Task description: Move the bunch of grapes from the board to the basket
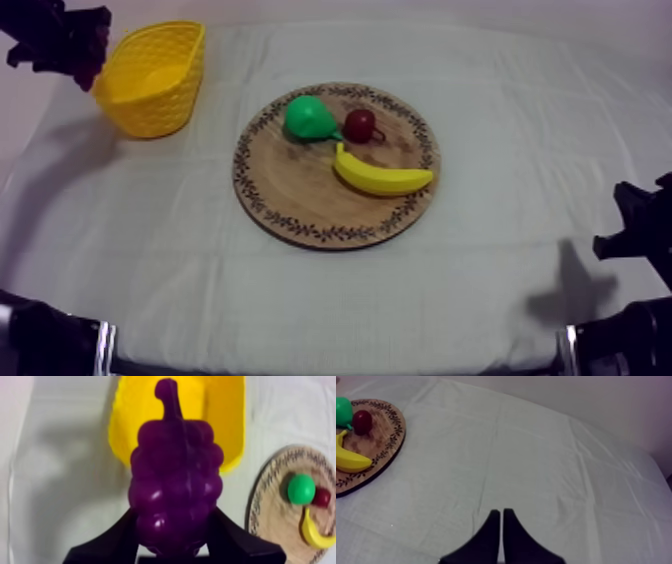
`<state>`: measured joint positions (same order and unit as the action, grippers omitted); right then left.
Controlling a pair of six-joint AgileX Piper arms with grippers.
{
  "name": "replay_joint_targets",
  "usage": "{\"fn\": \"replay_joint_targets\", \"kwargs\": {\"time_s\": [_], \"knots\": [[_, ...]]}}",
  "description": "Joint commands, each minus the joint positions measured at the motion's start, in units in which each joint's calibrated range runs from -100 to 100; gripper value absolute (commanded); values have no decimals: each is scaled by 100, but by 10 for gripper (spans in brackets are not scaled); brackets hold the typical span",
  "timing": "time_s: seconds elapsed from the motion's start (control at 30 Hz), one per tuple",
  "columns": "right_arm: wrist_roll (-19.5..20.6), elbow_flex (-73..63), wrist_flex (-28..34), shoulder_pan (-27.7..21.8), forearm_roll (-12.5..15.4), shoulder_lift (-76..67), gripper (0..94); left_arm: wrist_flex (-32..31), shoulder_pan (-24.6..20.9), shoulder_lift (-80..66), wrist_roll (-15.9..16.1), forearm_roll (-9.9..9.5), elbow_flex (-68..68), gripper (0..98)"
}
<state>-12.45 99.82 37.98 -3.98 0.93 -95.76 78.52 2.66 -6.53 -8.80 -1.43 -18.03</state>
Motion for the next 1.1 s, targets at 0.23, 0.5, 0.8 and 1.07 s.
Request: {"fn": "replay_joint_targets", "kwargs": {"time_s": [0.23,0.5,0.8,1.07], "knots": [[2,-4,0,0,2,0,3,40,-32,1363,0,-27,1545,419],[2,-4,0,0,2,0,3,-66,81,2291,-88,-45,1991,414],[2,-4,0,0,2,0,3,-329,138,2896,-151,-8,1916,415],[2,-4,0,0,2,0,3,-511,149,2895,-123,37,1763,430]]}}
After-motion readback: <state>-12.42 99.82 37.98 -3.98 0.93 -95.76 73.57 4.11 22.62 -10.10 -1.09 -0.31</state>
